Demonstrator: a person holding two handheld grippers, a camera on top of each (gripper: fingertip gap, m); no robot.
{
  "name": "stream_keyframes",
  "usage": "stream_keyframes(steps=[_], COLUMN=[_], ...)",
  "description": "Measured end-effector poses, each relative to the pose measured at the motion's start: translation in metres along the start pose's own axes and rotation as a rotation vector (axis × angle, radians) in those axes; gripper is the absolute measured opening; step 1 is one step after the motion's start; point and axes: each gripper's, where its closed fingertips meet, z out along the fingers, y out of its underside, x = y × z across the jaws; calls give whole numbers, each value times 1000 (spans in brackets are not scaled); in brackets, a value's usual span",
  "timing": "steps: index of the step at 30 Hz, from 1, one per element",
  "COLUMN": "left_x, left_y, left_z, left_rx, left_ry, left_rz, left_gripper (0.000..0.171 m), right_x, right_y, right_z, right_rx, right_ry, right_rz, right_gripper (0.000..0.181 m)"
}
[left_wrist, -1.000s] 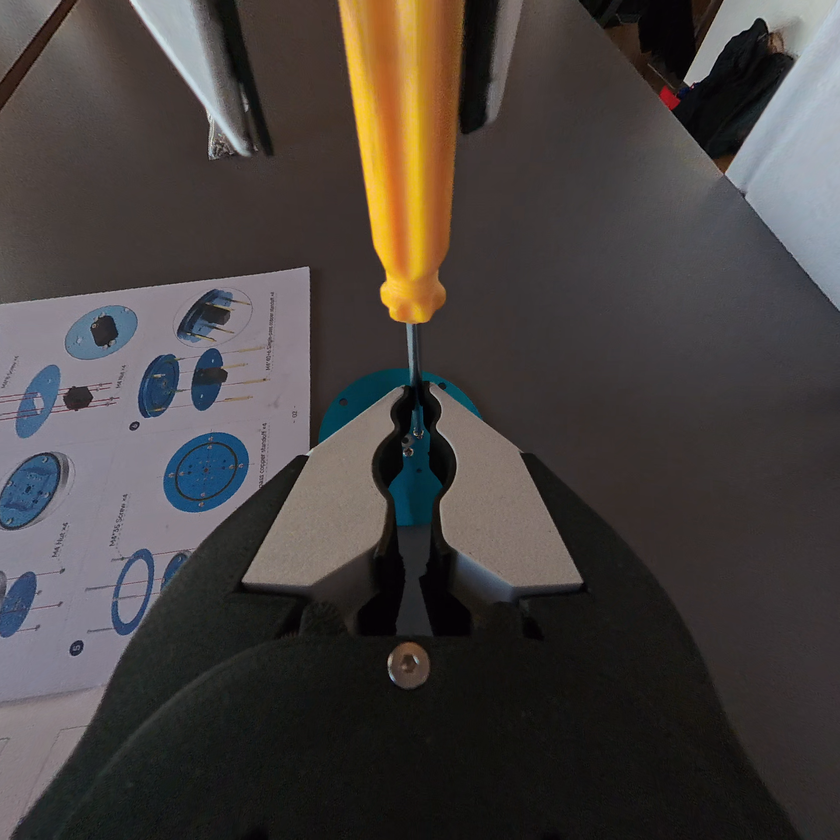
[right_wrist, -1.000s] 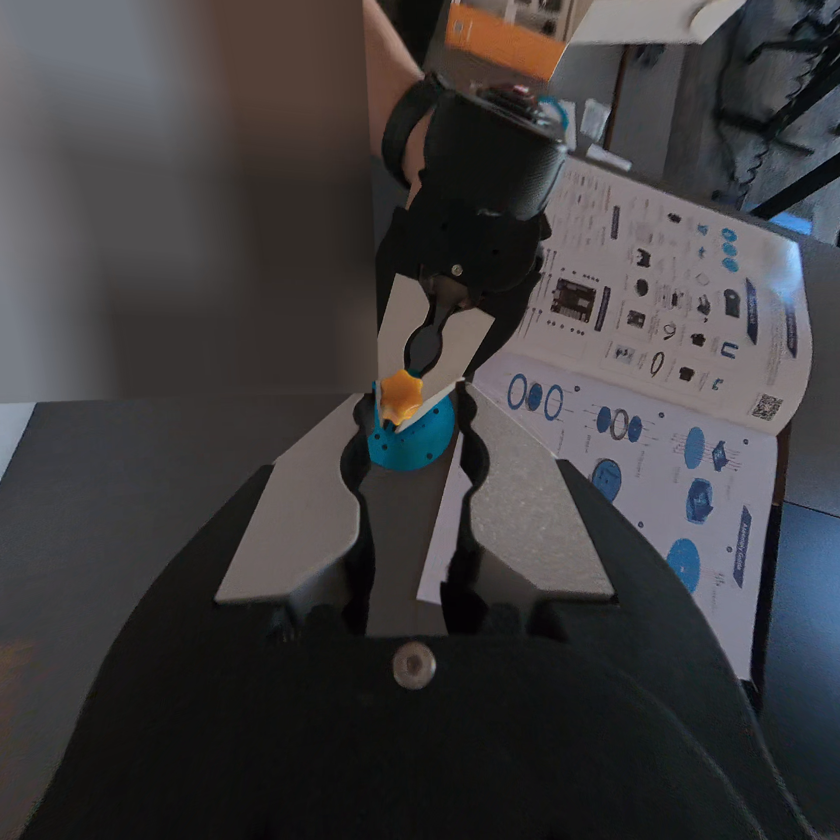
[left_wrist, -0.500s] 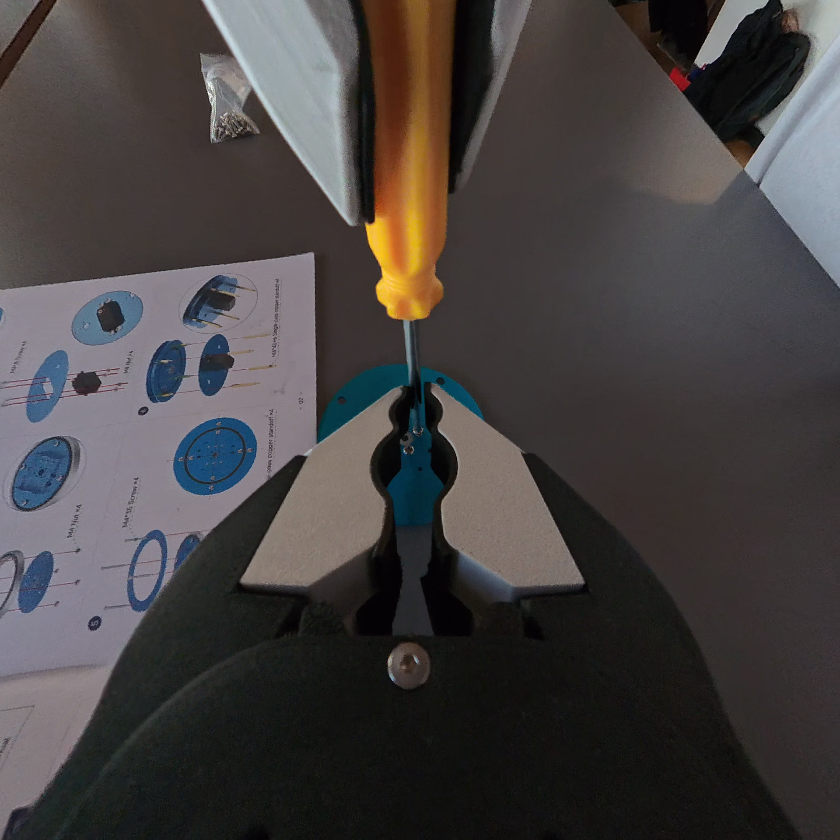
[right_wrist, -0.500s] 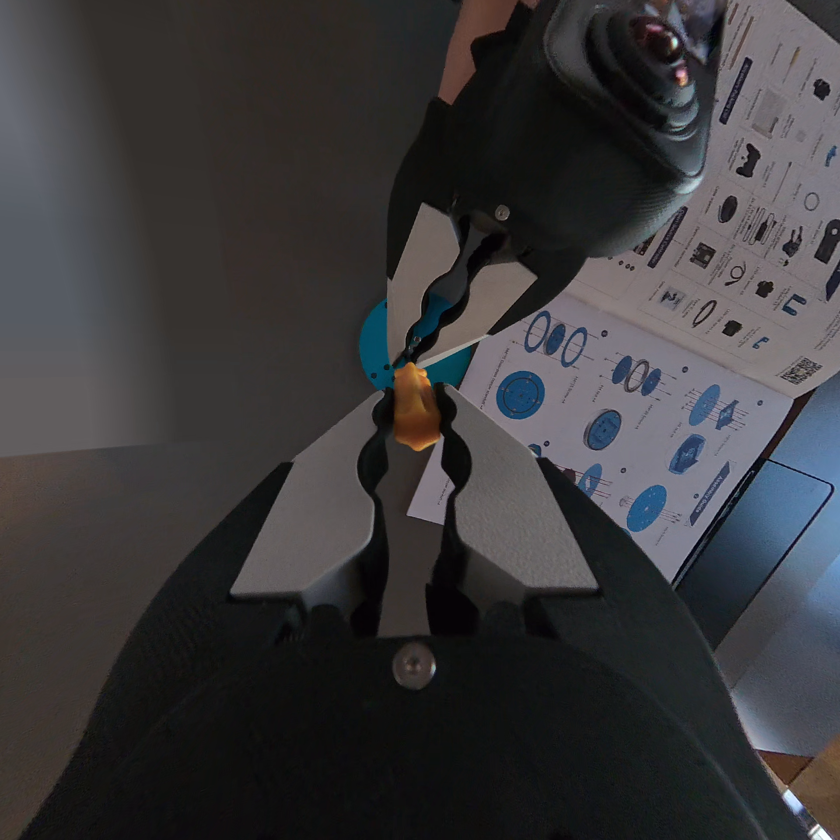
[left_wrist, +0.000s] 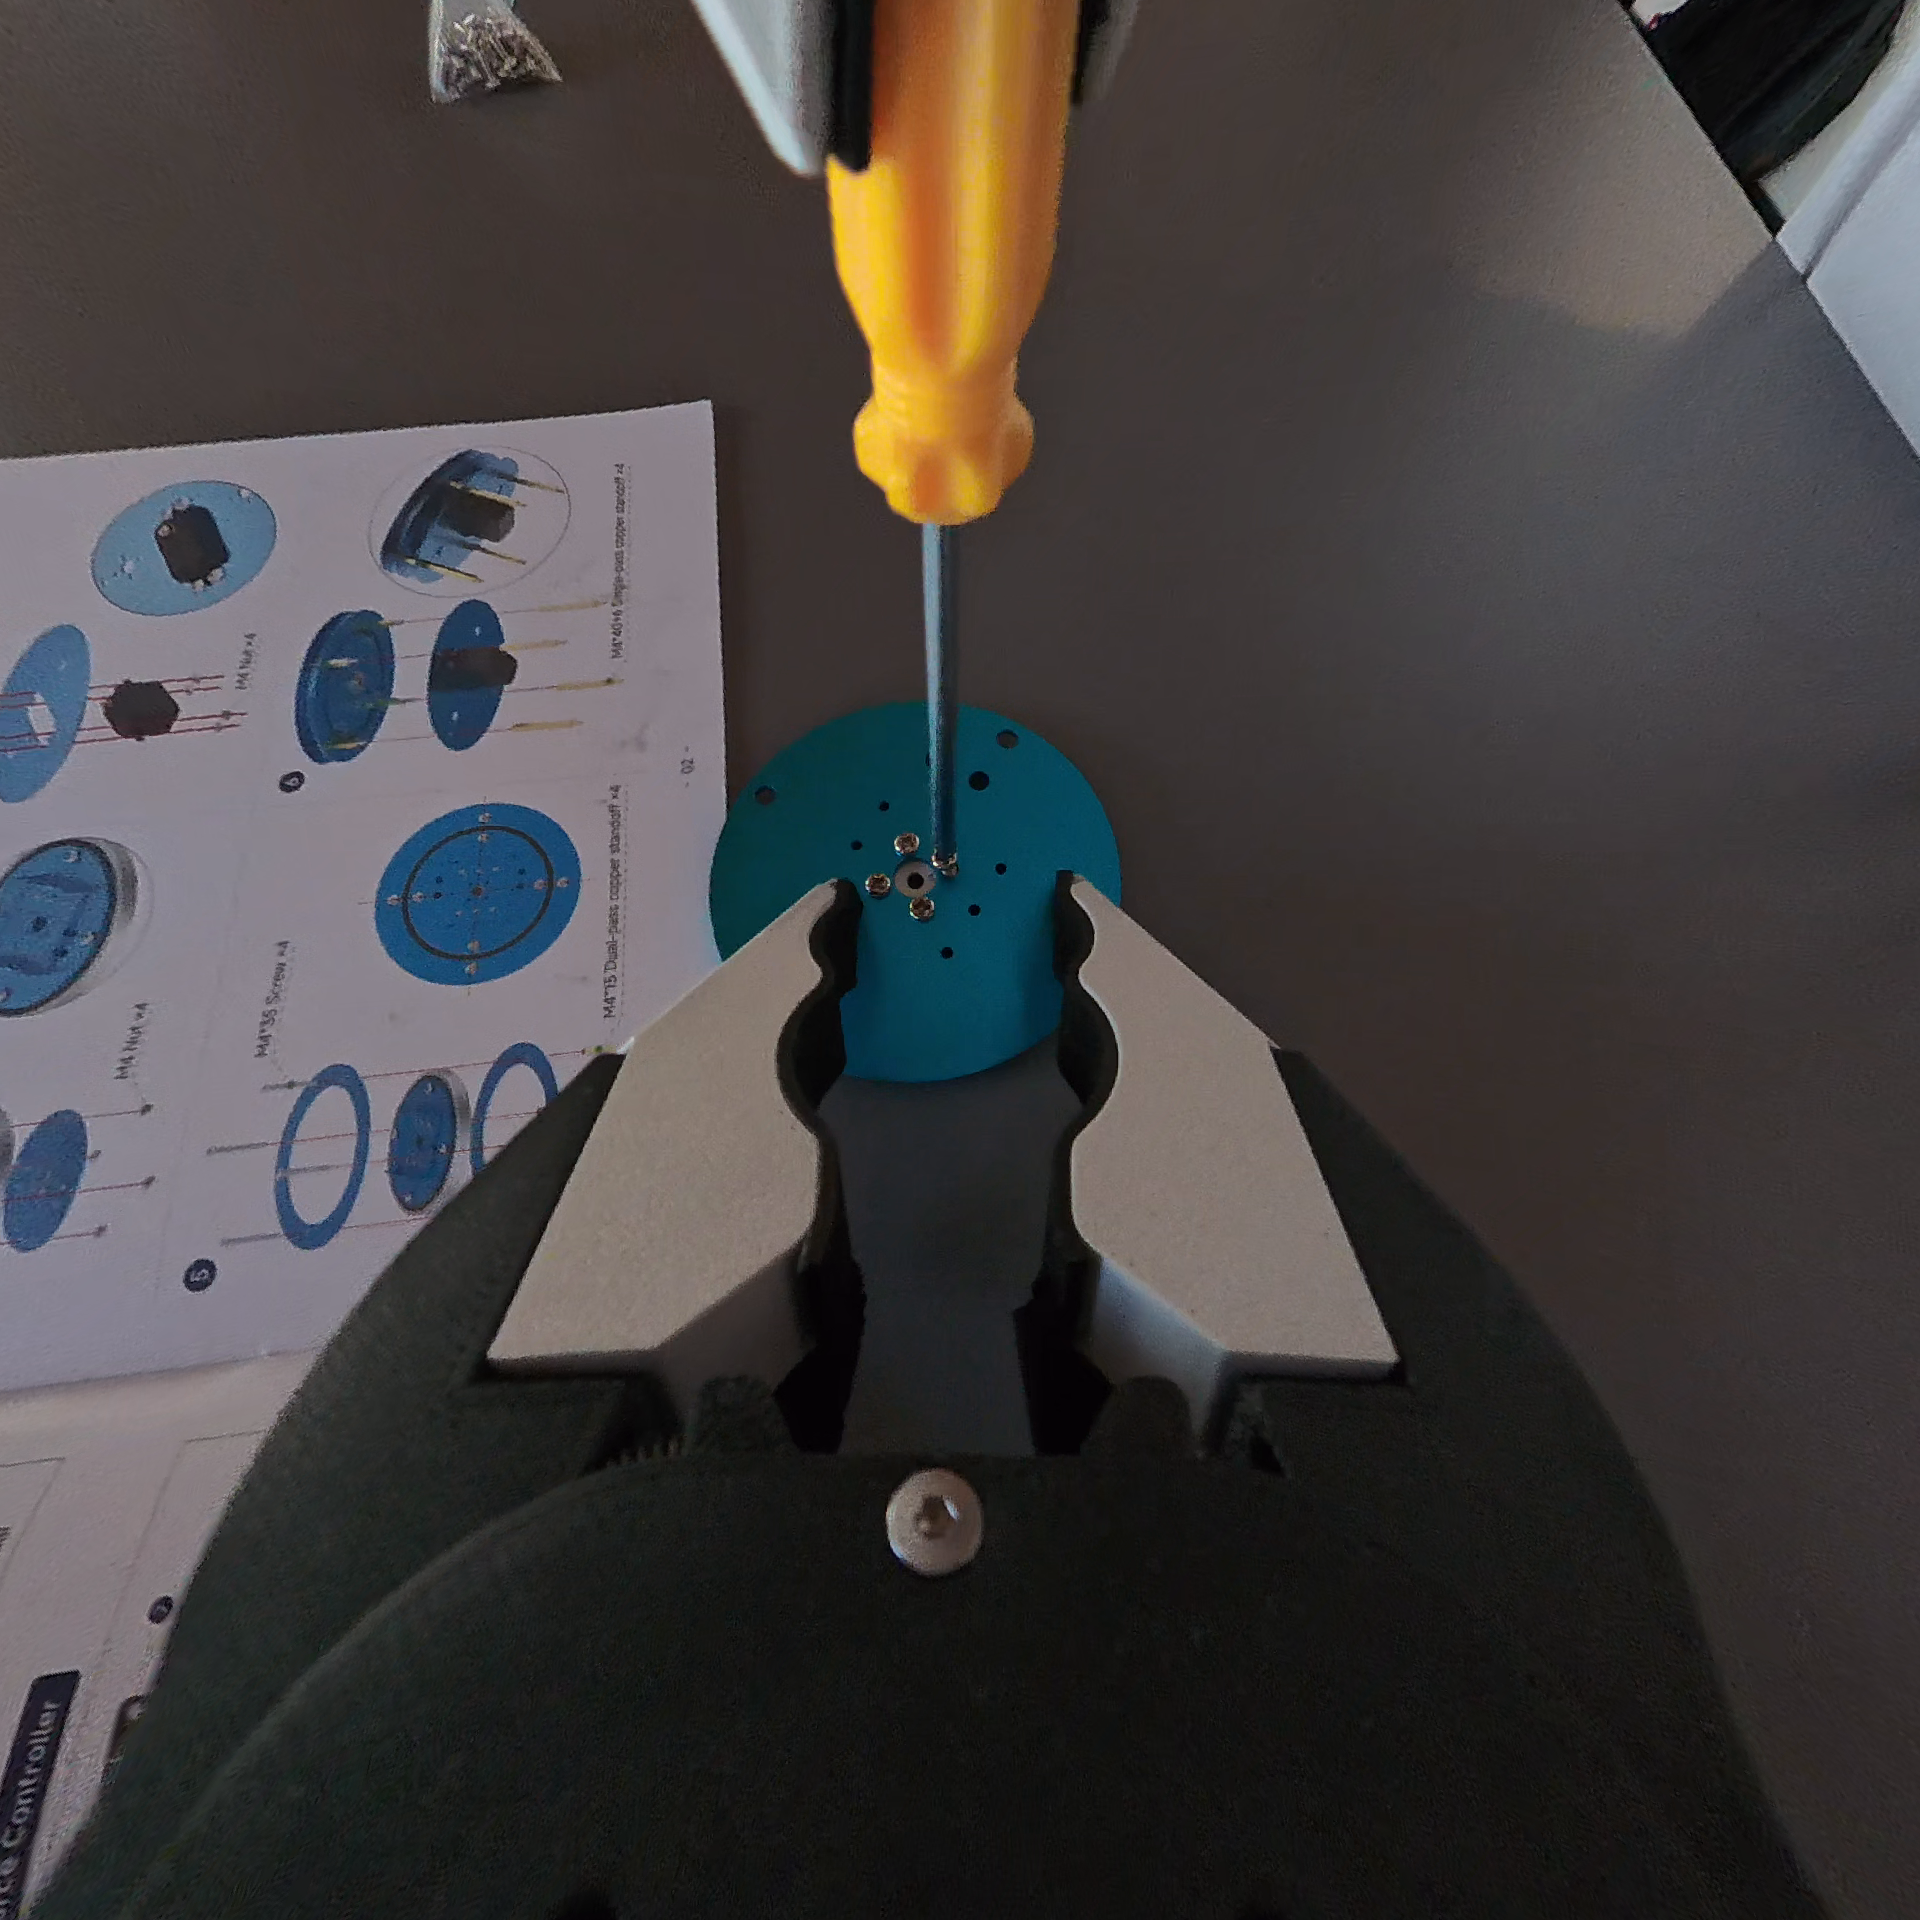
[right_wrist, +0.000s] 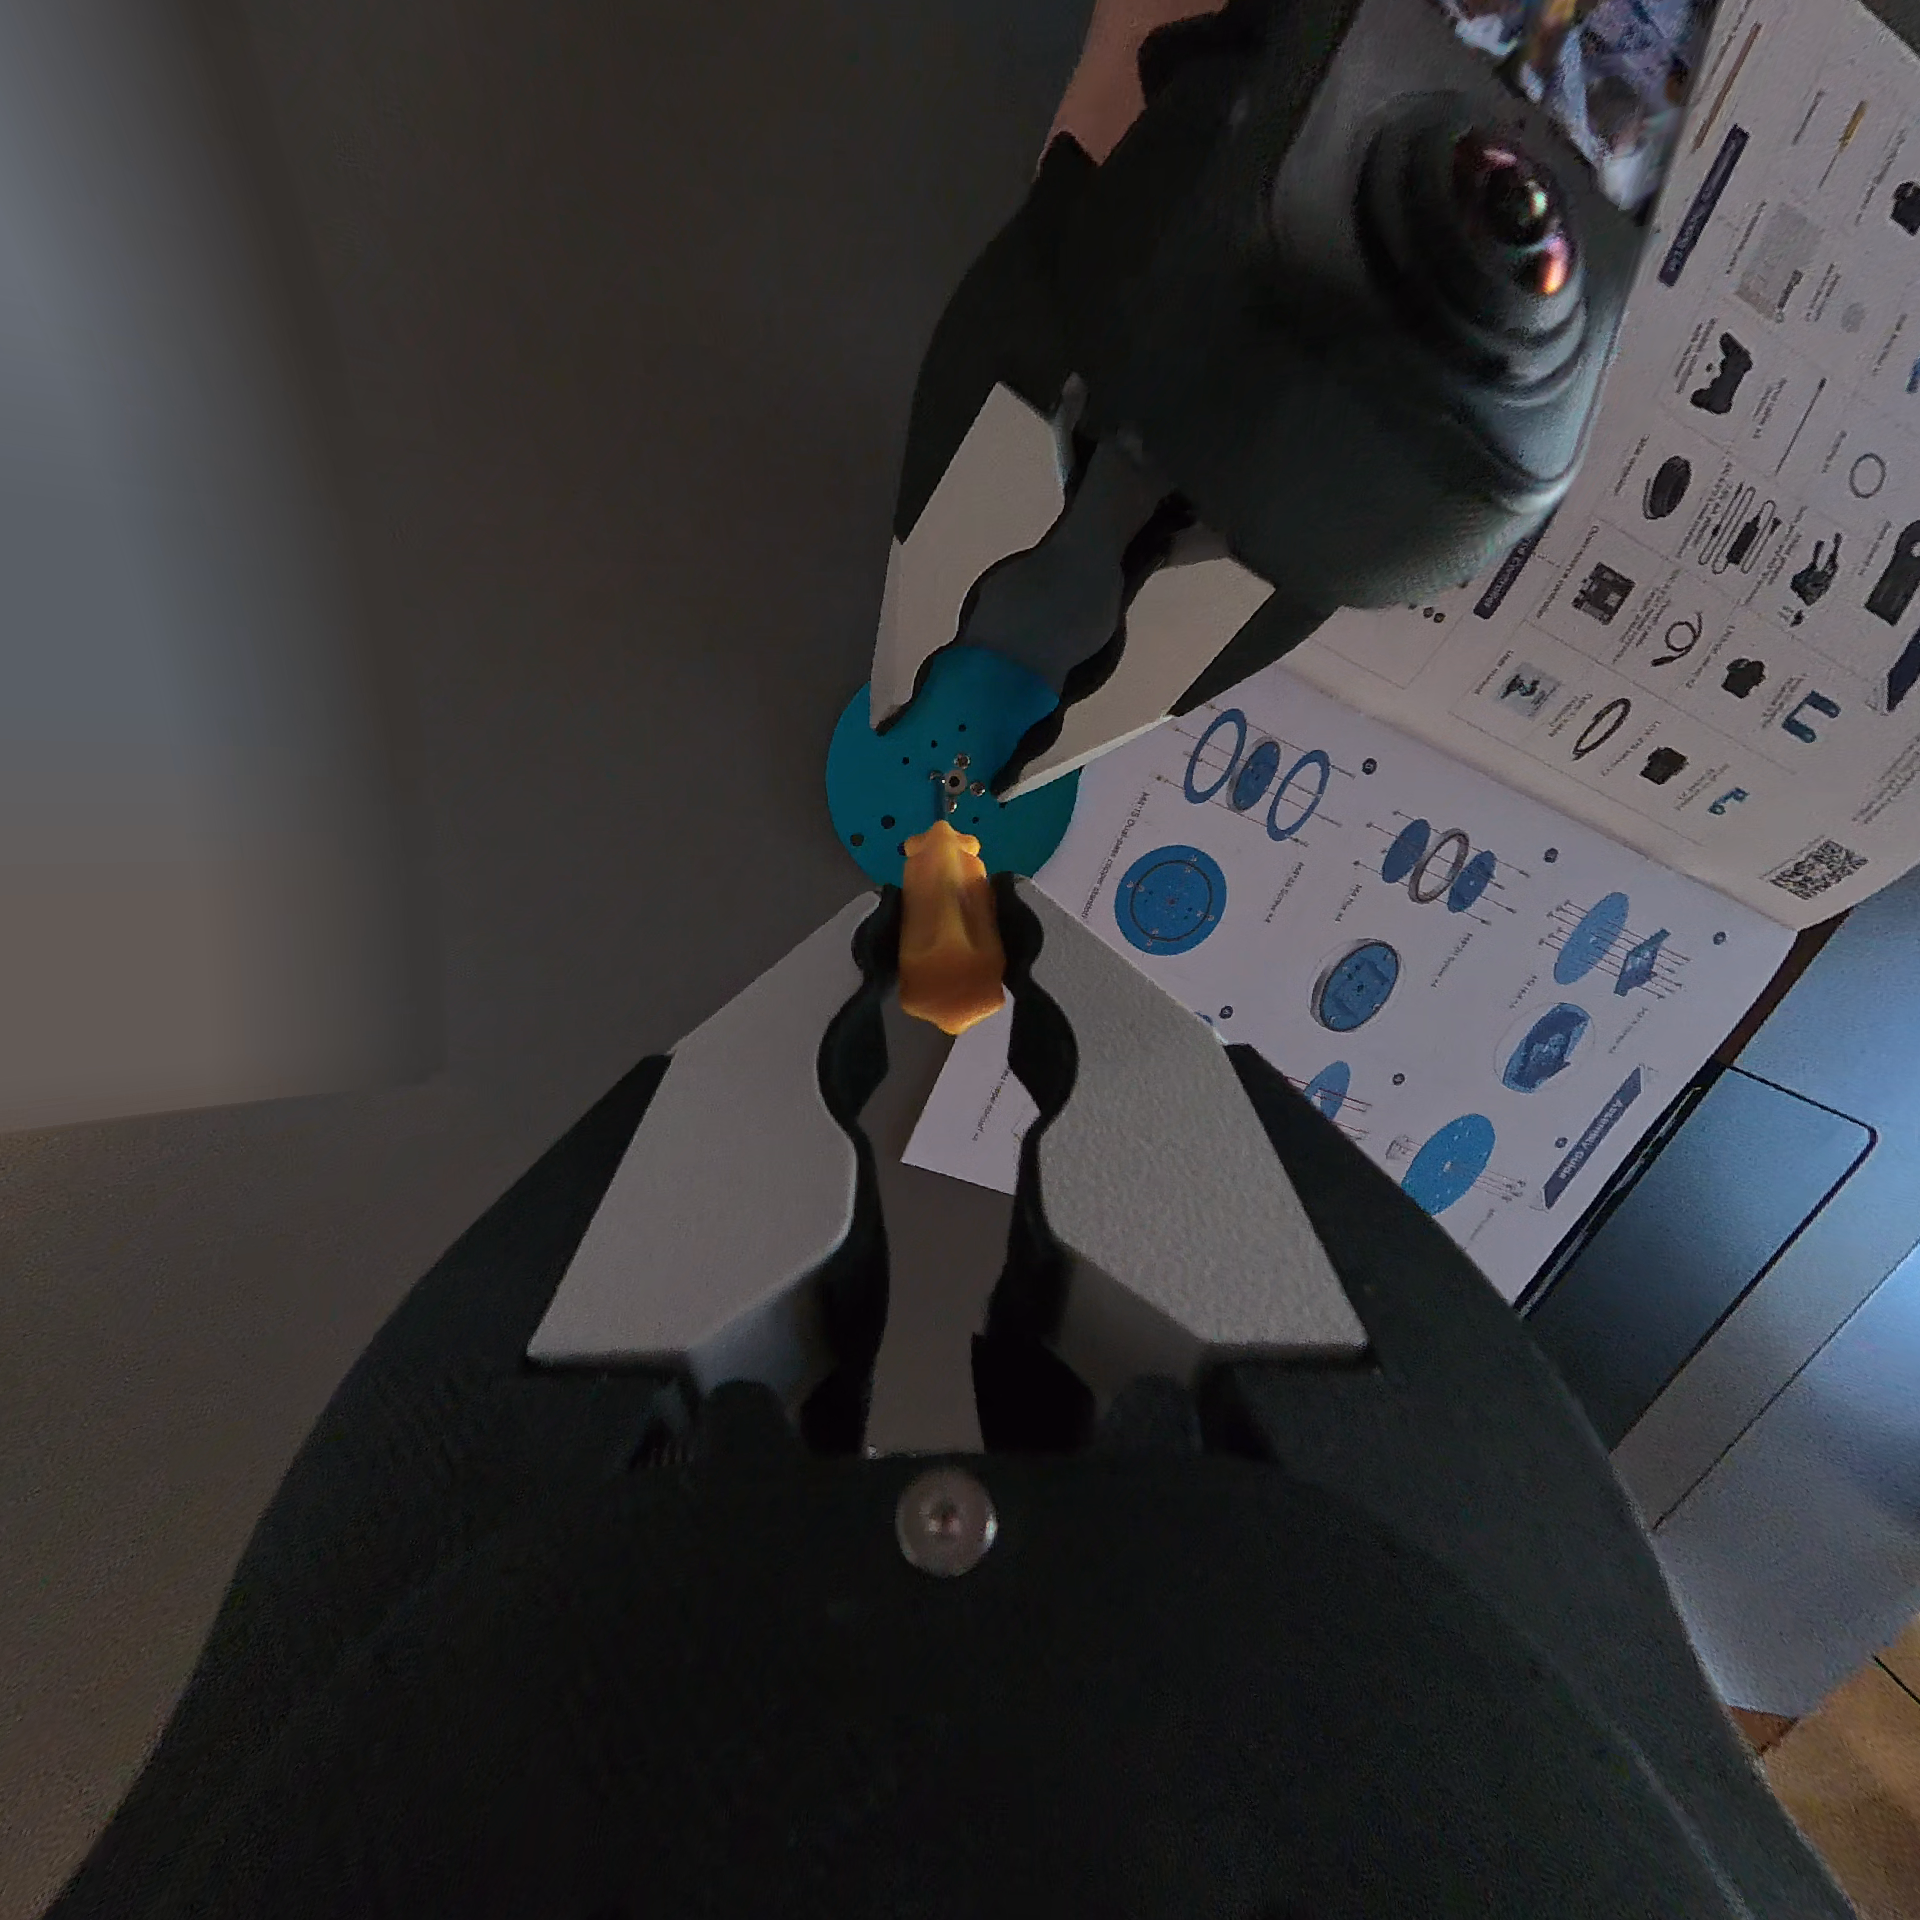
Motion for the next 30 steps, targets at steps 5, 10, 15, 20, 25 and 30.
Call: stream_keyframes(steps=[5, 10, 15, 20, 25, 30], left_x=[-1, -1, -1, -1, -1, -2], left_y=[0, 0, 0, 0, 0, 0], left_z=[0, 0, 0, 0, 0, 0], left_rx=[0, 1, 1, 1, 1, 1], left_ry=[5, 4, 4, 5, 0, 0], left_rz=[-19, -19, -20, -23, -20, -21], left_gripper=[36, 35, 35, 35, 34, 34], right_x=[2, 4, 4, 1, 1, 1], right_y=[-2, -4, -2, -5, -4, -9], right_z=[0, 0, 0, 0, 1, 2], right_rx=[-21, -40, -46, -26, -46, -57], right_ry=[-43, -65, -58, -59, -57, -68], right_rz=[-93, -110, -115, -126, -145, -177], right_gripper=[17, 17, 17, 17, 17, 17])
